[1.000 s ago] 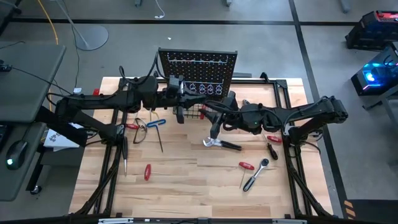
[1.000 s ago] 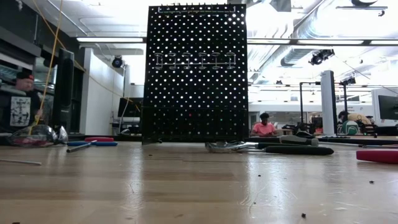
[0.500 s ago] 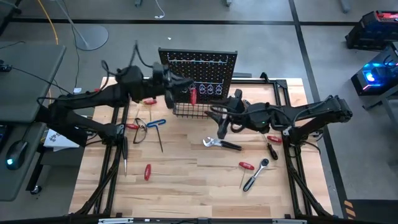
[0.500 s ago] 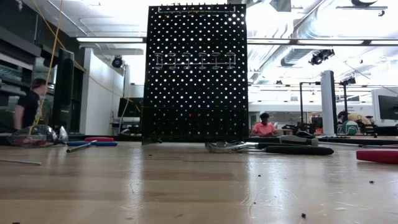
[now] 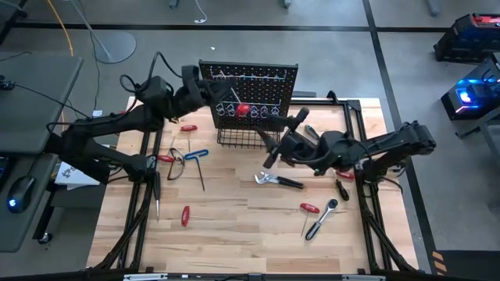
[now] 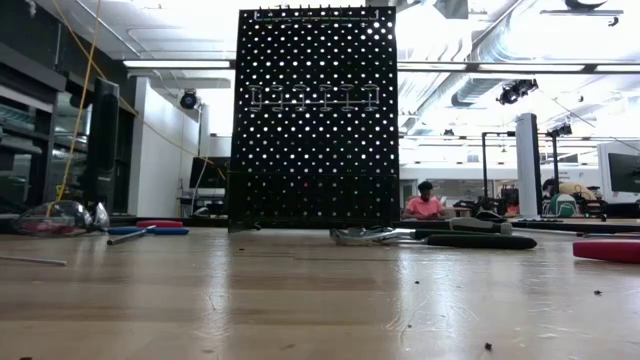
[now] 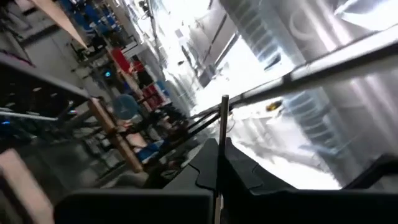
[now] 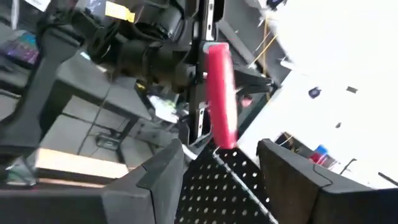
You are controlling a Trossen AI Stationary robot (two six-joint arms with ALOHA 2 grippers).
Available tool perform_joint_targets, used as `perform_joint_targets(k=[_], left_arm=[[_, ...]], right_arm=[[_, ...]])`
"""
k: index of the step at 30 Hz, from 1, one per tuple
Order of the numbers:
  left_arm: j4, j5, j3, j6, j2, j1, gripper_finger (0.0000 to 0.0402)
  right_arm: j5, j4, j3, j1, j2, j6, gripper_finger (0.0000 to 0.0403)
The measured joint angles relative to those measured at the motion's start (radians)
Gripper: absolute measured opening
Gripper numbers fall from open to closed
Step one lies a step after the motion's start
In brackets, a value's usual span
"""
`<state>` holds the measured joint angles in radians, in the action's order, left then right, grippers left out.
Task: Hang tools onto peg board
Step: Hang the middle left red allen wrench on the pegboard
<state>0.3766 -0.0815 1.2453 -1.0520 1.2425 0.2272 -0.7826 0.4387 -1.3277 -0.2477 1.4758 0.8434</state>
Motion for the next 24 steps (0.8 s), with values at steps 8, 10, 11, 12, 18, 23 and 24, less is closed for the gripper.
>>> perform_joint_targets(k=[8,10,11,12,18,23,24], left_arm=[[0.043,-0.037,0.0,-0.07,0.029,-0.012,0.0],[0.042,-0.045,0.0,-0.071,0.035,-0.02,0.0],[0.041,-0.047,0.0,-0.073,0.038,-0.025,0.0],[0.039,-0.052,0.0,-0.073,0.04,-0.03,0.0],[0.046,-0.086,0.0,-0.073,0.054,-0.055,0.0],[0.053,-0.099,0.0,-0.073,0.061,-0.068,0.0],[0.058,-0.101,0.0,-0.073,0.061,-0.071,0.0]], right_arm=[[0.006,0.134,0.0,0.014,0.046,0.093,0.0197],[0.007,0.173,0.0,0.018,0.05,0.119,0.0197],[0.009,0.18,0.0,0.019,0.051,0.128,0.0197],[0.01,0.186,0.0,0.023,0.051,0.134,0.0197],[0.054,0.187,0.0,0.037,0.051,0.109,0.0197],[0.062,0.187,0.0,0.053,0.051,0.062,0.0197],[0.064,0.187,0.0,0.057,0.051,0.054,0.0197]])
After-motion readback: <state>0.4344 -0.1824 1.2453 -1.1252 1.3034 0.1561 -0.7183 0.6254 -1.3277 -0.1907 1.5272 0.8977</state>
